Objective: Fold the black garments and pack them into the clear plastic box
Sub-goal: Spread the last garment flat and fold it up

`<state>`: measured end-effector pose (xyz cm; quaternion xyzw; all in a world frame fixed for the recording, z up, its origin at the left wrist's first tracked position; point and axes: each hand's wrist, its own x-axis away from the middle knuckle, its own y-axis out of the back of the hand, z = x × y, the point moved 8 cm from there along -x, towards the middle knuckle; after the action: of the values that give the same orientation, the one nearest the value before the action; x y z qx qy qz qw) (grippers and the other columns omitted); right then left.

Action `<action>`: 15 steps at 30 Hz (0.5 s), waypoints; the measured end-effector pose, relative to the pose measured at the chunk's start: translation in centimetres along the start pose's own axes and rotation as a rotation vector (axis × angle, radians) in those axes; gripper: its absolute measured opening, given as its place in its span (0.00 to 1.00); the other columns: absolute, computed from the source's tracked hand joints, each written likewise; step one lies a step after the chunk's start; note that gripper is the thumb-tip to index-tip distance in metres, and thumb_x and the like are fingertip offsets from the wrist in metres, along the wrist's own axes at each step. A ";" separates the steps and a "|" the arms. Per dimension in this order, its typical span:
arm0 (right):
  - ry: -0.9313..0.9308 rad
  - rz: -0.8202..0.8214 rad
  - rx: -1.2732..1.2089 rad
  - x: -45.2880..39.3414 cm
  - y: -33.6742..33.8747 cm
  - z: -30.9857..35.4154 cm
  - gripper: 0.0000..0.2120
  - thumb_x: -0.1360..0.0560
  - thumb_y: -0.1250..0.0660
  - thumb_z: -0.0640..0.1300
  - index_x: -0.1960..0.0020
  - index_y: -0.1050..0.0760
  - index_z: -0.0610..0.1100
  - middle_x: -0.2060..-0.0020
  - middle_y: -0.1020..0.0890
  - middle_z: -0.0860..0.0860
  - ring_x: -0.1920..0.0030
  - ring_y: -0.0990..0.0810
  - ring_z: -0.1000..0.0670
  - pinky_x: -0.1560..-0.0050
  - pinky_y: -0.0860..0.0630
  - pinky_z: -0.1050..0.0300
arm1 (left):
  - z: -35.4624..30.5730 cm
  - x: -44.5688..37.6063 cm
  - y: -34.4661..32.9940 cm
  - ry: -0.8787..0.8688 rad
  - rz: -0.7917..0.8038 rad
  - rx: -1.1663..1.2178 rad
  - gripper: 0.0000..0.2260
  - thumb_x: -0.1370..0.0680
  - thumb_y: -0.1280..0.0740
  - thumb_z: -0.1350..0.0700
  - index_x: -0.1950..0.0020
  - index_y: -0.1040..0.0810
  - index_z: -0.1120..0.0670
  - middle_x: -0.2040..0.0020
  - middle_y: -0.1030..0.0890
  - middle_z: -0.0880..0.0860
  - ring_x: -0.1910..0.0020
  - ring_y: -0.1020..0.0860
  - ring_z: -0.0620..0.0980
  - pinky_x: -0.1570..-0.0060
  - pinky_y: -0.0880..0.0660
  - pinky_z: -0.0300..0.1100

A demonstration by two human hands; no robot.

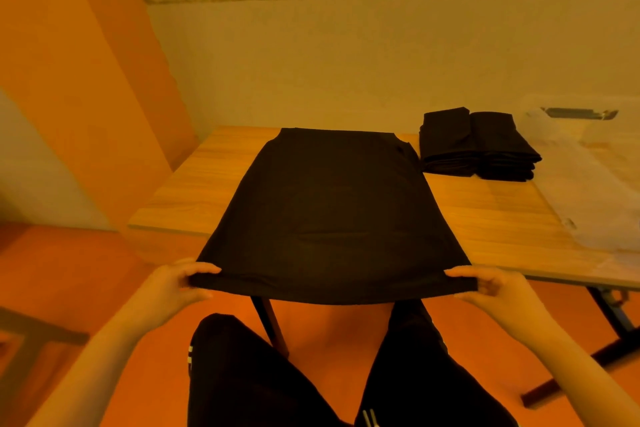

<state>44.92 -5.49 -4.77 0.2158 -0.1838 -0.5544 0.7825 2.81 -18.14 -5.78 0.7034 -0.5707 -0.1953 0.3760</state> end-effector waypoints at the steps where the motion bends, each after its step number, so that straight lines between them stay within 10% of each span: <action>1: 0.000 -0.006 0.032 -0.1 0.3 -0.1 0.20 0.33 0.30 0.30 0.52 0.24 0.54 0.68 0.24 0.55 0.72 0.25 0.68 0.69 0.30 0.76 | 0.0 0.0 0.5 -0.015 0.032 -0.055 0.20 0.29 0.28 0.62 0.49 0.27 0.38 0.49 0.29 0.36 0.52 0.27 0.36 0.56 0.31 0.29; 6: -0.061 0.024 0.045 -1.2 1.2 -0.5 0.13 0.33 0.29 0.39 0.52 0.21 0.52 0.69 0.16 0.51 0.63 0.17 0.49 0.59 0.23 0.58 | -0.9 -0.6 3.2 -0.089 0.016 -0.255 0.16 0.29 0.28 0.59 0.55 0.25 0.36 0.54 0.22 0.43 0.60 0.25 0.39 0.62 0.31 0.29; 12: -0.091 0.256 -0.250 -1.5 1.1 0.7 0.36 0.58 0.18 0.55 0.50 0.20 0.49 0.60 0.14 0.51 0.59 0.16 0.55 0.59 0.21 0.65 | -2.2 -1.1 4.7 -0.074 -0.035 0.145 0.08 0.27 0.32 0.67 0.60 0.17 0.55 0.70 0.19 0.52 0.72 0.22 0.45 0.68 0.26 0.33; 15: -0.106 0.199 -0.199 -2.4 1.8 1.1 0.25 0.47 0.20 0.45 0.51 0.20 0.46 0.62 0.15 0.45 0.61 0.16 0.50 0.63 0.21 0.64 | -2.3 -1.8 5.5 -0.059 -0.100 0.178 0.11 0.23 0.36 0.65 0.65 0.23 0.59 0.75 0.23 0.52 0.76 0.26 0.43 0.71 0.29 0.32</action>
<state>45.00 -2.81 -2.95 0.0882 -0.1894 -0.5001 0.8404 0.31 -16.06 -0.42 0.7555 -0.5607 -0.1831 0.2850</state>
